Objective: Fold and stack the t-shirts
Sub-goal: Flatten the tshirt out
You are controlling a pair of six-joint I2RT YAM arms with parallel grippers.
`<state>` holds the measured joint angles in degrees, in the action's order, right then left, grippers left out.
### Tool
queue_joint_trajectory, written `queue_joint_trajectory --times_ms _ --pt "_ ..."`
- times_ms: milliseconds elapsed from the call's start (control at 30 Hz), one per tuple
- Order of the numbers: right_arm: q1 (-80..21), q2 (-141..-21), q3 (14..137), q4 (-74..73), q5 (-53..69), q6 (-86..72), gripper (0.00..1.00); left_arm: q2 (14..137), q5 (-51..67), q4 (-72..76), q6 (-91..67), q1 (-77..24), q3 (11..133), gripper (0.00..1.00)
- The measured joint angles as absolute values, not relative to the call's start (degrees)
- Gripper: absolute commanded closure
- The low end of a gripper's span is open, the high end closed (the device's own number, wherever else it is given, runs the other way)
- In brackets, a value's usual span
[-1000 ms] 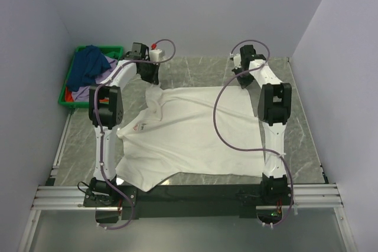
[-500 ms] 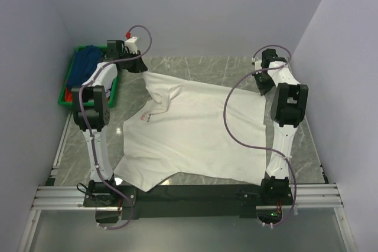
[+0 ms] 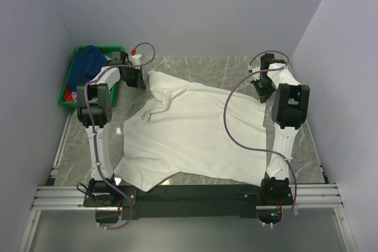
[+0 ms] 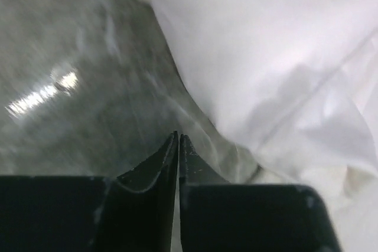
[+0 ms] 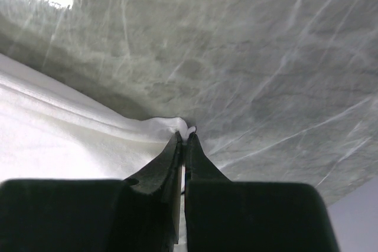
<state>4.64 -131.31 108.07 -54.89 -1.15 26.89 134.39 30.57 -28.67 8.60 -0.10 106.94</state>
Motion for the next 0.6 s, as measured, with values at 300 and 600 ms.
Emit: queue_joint_trajectory --times_ms 300,600 --pt "4.38 -131.20 108.44 -57.45 0.40 27.99 1.00 127.66 33.39 -30.09 5.87 -1.50 104.51 0.36" --pt "4.36 -131.66 112.42 -59.53 1.63 27.49 1.00 131.22 29.85 -32.01 3.31 -6.68 114.13 0.33"
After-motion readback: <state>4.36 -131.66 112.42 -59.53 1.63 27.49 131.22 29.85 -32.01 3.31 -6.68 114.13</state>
